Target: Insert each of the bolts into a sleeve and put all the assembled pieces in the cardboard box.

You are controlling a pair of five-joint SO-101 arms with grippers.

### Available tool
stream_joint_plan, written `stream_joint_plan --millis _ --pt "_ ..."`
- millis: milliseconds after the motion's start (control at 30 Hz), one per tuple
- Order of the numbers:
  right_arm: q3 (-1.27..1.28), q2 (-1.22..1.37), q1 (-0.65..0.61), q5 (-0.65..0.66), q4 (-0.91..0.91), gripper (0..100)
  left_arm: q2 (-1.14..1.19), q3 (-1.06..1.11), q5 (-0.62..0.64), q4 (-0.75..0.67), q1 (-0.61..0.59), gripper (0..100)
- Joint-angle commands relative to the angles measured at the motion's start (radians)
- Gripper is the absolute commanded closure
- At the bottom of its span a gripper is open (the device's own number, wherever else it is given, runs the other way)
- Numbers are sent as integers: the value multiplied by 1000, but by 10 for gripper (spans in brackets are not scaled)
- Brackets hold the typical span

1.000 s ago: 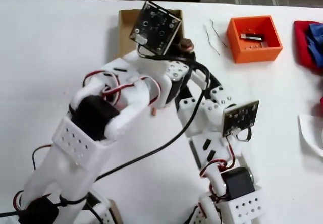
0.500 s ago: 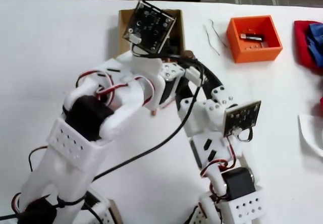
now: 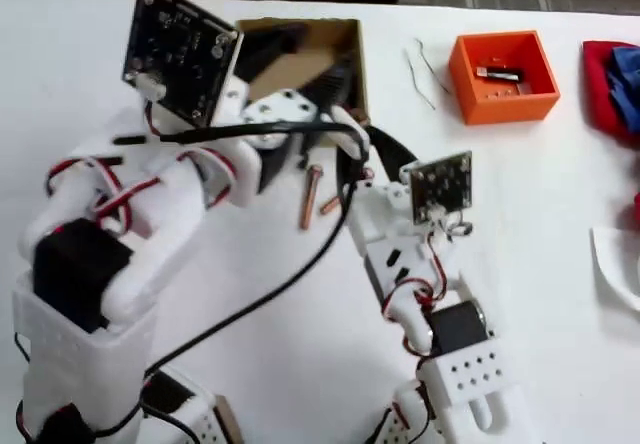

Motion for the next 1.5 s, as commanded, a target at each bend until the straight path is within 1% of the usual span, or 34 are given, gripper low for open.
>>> stream_joint_plan --millis 0,133,200,267,333,433,633,733,833,933,1033,1167,1333,1467 --pt "-196 102 39 -9 -12 977 -12 4 -71 115 -147 828" --pt "-537 366 97 -8 120 977 -15 160 -69 190 -354 828" --pt "-741 532 114 -8 219 977 -12 288 -68 186 -446 828" --pt "-947 697 117 -11 315 977 -18 438 -68 137 -517 828" --pt "-1152 863 113 -14 400 977 -20 585 -68 61 -569 828" --pt "-1448 1116 99 -15 496 977 -20 802 -57 -100 -608 828" --pt "-1998 1636 85 -17 645 977 -18 1156 -46 -454 -605 828" --pt "-2263 1868 64 -17 711 977 -18 1293 -43 -620 -608 828" --pt "-2473 2054 50 -18 734 977 -11 1394 -40 -749 -603 828" --pt "-2575 2172 44 -69 737 978 -11 1451 -40 -824 -603 828" --pt "-2578 2224 41 -120 720 978 -11 1474 -40 -847 -601 828" --pt "-2578 2253 42 -121 714 978 -9 1495 -38 -855 -598 828" --pt "-2561 2270 47 -115 719 978 -9 1526 -40 -881 -546 828" --pt "-2535 2279 38 -115 713 978 -9 1527 -43 -881 -542 828"
